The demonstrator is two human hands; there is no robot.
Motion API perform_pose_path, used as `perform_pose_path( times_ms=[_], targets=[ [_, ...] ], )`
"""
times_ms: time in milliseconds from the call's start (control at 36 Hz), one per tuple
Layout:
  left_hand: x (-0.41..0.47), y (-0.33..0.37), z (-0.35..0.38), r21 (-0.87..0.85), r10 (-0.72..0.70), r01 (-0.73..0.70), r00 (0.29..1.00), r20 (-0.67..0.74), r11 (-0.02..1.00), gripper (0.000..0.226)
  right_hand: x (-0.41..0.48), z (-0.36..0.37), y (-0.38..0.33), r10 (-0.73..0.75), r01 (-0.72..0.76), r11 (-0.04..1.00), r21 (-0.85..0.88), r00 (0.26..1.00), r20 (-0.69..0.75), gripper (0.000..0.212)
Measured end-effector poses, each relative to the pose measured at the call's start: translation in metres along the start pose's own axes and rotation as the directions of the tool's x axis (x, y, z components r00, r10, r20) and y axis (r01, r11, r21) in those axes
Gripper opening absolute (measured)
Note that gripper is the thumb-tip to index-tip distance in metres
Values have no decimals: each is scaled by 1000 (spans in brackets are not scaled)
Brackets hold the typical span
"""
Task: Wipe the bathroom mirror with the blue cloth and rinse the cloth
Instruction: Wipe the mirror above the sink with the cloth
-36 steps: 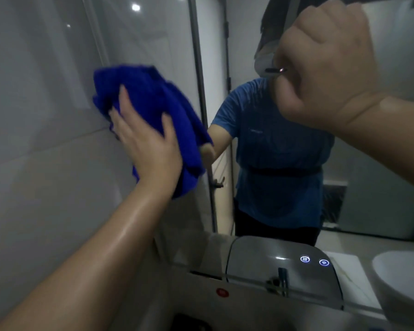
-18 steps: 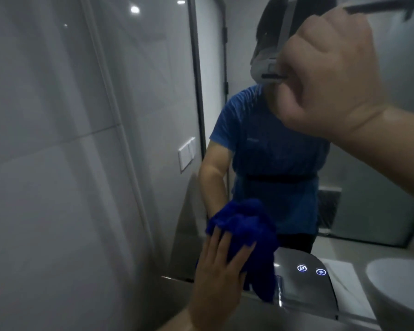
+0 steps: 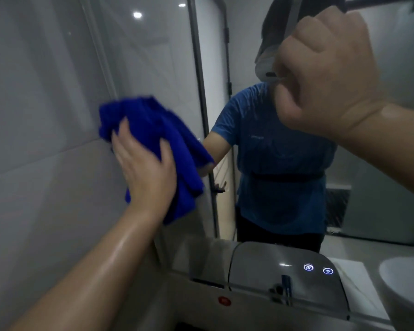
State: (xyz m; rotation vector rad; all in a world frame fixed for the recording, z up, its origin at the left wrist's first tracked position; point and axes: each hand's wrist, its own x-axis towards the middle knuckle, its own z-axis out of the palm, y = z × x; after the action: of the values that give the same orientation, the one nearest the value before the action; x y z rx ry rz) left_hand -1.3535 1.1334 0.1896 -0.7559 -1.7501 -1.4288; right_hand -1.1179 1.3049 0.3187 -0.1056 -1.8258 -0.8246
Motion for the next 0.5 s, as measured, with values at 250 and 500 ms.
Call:
perform_pose_path(
  times_ms=[250,500],
  targets=[
    [36,91,29,-60,190,-192,981,-36,980,83,-1,2,2,-14,14,1000,7,999,-31,13],
    [-152,-27,36,32,280,-306,903,326,951,73,-3,2,1,17,-17,1000,19,1000,10,15]
  ],
)
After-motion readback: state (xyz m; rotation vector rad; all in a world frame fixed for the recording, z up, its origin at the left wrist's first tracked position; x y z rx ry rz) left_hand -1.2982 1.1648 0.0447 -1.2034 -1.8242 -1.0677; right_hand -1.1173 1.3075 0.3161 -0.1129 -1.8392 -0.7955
